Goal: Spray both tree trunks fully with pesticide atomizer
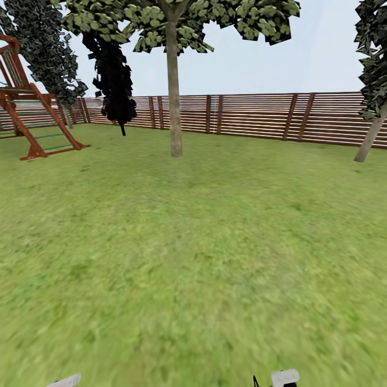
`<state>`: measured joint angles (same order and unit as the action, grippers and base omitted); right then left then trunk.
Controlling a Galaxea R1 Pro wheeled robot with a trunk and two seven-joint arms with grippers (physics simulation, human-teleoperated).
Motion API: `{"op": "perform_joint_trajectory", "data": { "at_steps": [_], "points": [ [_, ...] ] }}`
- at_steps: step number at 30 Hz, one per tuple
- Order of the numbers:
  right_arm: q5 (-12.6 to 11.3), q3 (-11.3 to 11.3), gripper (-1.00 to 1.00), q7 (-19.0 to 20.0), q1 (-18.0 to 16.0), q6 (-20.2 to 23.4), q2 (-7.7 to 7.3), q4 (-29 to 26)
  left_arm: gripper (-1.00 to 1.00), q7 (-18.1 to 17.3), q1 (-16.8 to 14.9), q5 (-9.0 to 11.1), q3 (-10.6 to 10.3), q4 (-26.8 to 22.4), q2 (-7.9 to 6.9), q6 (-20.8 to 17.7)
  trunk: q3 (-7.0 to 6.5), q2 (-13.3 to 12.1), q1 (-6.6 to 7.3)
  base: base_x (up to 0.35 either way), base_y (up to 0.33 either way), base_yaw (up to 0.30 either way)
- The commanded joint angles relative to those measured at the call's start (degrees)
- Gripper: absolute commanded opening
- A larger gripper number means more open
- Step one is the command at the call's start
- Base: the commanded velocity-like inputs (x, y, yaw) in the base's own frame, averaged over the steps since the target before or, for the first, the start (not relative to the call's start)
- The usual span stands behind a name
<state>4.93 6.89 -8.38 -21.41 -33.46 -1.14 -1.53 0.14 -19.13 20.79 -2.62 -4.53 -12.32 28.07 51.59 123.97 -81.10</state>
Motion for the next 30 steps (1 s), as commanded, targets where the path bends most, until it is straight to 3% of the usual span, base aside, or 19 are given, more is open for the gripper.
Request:
{"op": "perform_joint_trajectory", "data": {
  "at_steps": [1, 30],
  "points": [
    [0.5, 0.3, 1.00, -0.6, 0.0, 0.0, 0.00, 0.0, -1.00, 0.0, 0.0, 0.3, -0.3, 0.0, -0.04, 0.2, 0.05, 0.0, -0.03, 0.339, 0.000, 0.000],
    [0.5, 0.3, 1.00, -0.6, 0.0, 0.0, 0.00, 0.0, -1.00, 0.0, 0.0, 0.3, -0.4, 0.1, -0.03, 0.2, 0.05, 0.0, -0.03, 0.339, 0.000, 0.000]
  ]
}}
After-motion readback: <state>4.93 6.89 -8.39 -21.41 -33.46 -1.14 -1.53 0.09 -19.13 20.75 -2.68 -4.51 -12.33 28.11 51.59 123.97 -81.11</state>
